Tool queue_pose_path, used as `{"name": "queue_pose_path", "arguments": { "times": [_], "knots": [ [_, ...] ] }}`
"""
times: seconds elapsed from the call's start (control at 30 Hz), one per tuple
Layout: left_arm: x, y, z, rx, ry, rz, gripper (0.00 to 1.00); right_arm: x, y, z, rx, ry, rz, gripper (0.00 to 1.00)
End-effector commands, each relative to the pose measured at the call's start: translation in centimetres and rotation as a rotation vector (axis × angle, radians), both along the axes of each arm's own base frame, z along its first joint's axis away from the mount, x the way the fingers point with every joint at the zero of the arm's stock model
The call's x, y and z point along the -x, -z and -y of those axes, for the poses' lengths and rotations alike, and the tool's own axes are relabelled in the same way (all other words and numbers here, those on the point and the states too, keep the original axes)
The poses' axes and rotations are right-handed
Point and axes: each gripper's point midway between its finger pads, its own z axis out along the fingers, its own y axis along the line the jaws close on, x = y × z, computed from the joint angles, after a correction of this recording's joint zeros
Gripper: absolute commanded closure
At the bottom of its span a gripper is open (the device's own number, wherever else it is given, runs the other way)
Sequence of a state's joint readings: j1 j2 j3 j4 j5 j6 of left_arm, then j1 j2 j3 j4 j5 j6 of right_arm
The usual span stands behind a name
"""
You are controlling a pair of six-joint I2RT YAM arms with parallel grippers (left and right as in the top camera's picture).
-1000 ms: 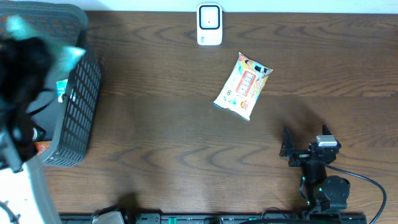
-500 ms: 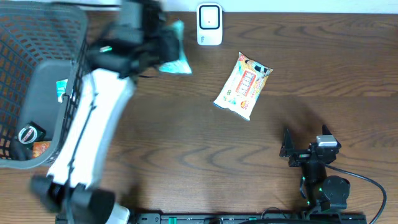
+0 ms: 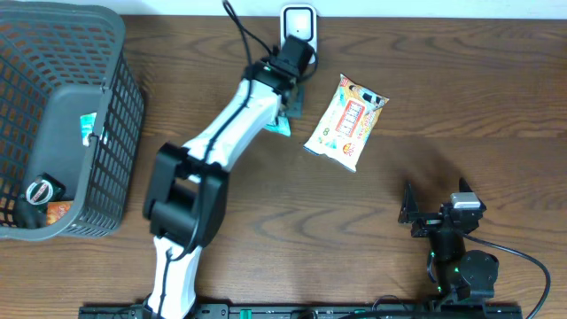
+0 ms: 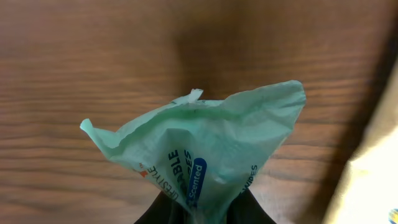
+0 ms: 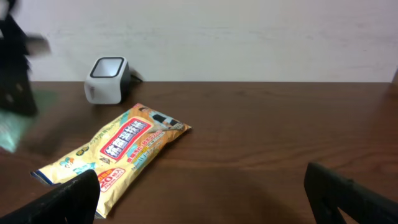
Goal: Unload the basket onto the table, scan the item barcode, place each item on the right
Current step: 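Carry the green pack past the scanner face with the left gripper, then drop the green pack beside the yellow pack and withdraw left gripper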
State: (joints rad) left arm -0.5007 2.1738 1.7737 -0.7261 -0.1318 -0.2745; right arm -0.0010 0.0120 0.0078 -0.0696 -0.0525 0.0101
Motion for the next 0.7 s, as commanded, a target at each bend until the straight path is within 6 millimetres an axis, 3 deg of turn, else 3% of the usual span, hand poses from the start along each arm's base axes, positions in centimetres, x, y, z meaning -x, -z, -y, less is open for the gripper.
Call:
{"name": "queue_pose_path", "arguments": {
  "times": [0.0, 0.1, 0.17, 0.27, 0.33, 0.43, 0.53, 0.67],
  "knots": [
    [0.9, 1.2, 2.2, 0.051, 0.0, -0.03, 0.85, 0.0, 0.0, 0.2, 0.008, 0.006, 0.002, 0.01],
    [1.6, 1.9, 4.1, 0.097, -0.01, -0.046, 0.83, 0.0, 0.0, 0.2, 0.008, 0.006, 0.002, 0.01],
    [2.1, 2.0, 5.0, 0.121, -0.051, -0.052, 0.66, 0.0, 0.0, 0.2, 0.008, 0.006, 0.002, 0.01],
    [2.8, 2.0, 6.4, 0.15, -0.047, -0.064, 0.62, 0.0, 0.0, 0.2, 0.008, 0.006, 0.002, 0.01],
    [3.5, 2.0, 7.4, 0.171, -0.023, -0.08, 0.53, 0.0, 0.0, 0.2, 0.008, 0.006, 0.002, 0.01],
    [3.8, 1.4, 7.8, 0.171, 0.007, -0.078, 0.51, 0.0, 0.0, 0.2, 0.008, 0.006, 0.002, 0.01],
    [3.4, -1.3, 7.6, 0.182, 0.046, -0.032, 0.45, 0.0, 0.0, 0.2, 0.008, 0.006, 0.002, 0.01],
    [2.0, -10.1, 5.1, 0.252, 0.012, 0.139, 0.37, 0.0, 0.0, 0.2, 0.008, 0.006, 0.002, 0.01]
  ]
}}
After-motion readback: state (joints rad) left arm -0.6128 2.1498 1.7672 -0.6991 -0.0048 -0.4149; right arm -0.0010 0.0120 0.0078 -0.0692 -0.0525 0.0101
